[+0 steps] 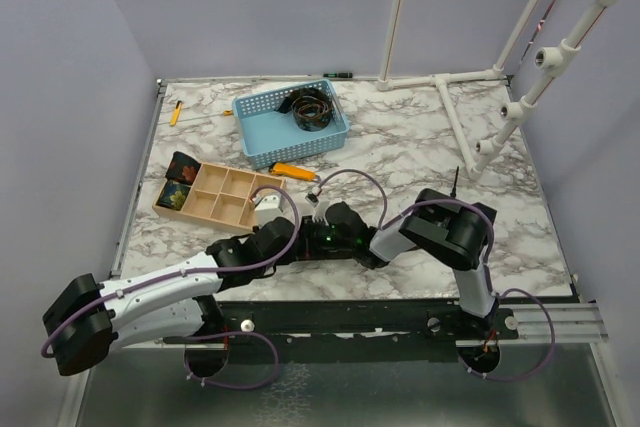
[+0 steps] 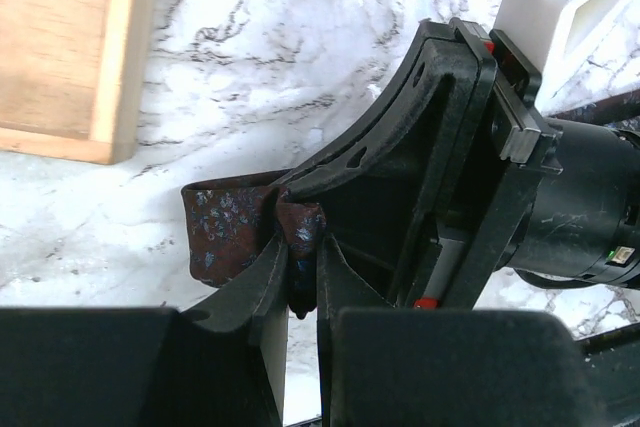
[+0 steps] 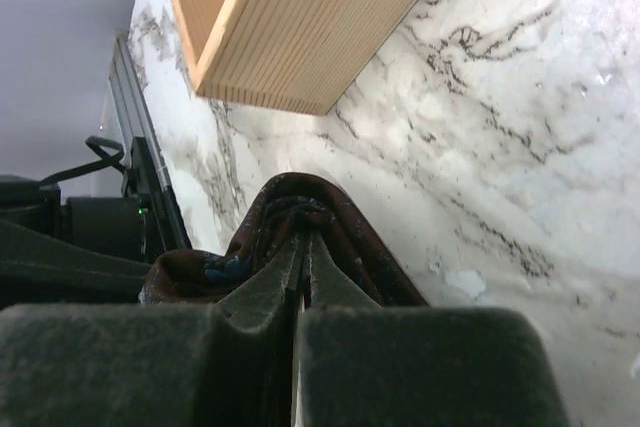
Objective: Roll the ties
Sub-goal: Roll the tie at the center of the board.
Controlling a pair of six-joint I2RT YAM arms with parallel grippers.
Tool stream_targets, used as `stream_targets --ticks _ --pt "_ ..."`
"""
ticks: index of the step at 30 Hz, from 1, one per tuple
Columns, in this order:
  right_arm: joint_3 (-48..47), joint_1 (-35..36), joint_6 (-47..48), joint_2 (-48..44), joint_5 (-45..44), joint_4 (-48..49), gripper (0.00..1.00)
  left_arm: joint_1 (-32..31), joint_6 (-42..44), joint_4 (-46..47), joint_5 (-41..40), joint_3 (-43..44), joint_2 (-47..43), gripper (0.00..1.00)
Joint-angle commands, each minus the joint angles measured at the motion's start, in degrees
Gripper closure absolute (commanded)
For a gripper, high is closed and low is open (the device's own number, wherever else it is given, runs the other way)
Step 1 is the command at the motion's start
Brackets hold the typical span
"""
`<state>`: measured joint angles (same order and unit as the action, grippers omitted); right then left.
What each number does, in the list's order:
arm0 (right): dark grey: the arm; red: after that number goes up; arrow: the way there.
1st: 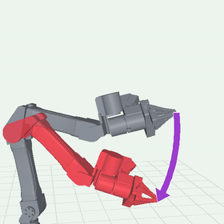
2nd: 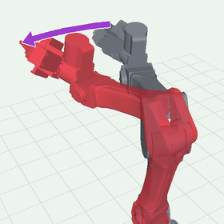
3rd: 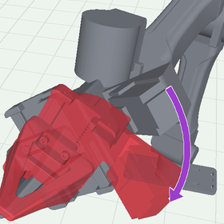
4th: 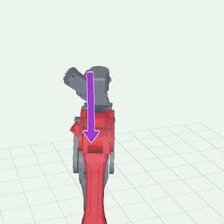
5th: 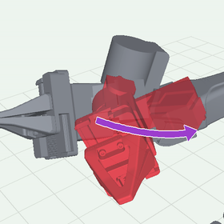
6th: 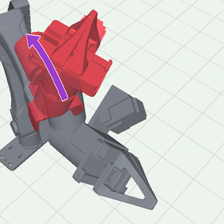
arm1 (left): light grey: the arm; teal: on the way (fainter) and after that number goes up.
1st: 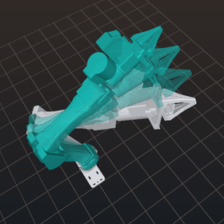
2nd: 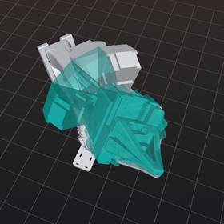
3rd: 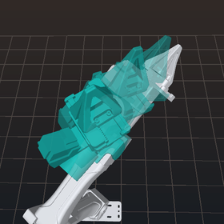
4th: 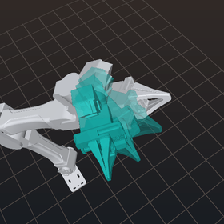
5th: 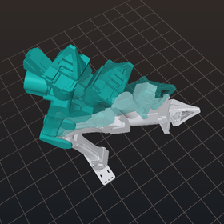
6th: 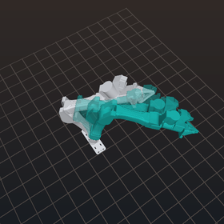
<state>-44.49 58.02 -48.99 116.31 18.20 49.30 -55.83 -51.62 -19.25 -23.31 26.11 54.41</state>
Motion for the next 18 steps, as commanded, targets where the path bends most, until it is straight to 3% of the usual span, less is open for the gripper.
stream_targets --ticks 1,5,18 --pt "3.3 1.2 1.7 -2.3 -1.6 4.4 0.94 -1.7 -0.6 -0.7 -4.6 3.0 2.5 1.0" --pt "3.9 1.2 2.6 -5.2 -6.0 0.1 0.88 -2.6 1.0 -3.3 -6.6 6.1 5.8 1.0" --pt "4.5 1.1 3.5 -16.1 -20.0 -20.4 0.85 -4.4 1.8 -7.7 -11.7 10.5 10.0 1.0"
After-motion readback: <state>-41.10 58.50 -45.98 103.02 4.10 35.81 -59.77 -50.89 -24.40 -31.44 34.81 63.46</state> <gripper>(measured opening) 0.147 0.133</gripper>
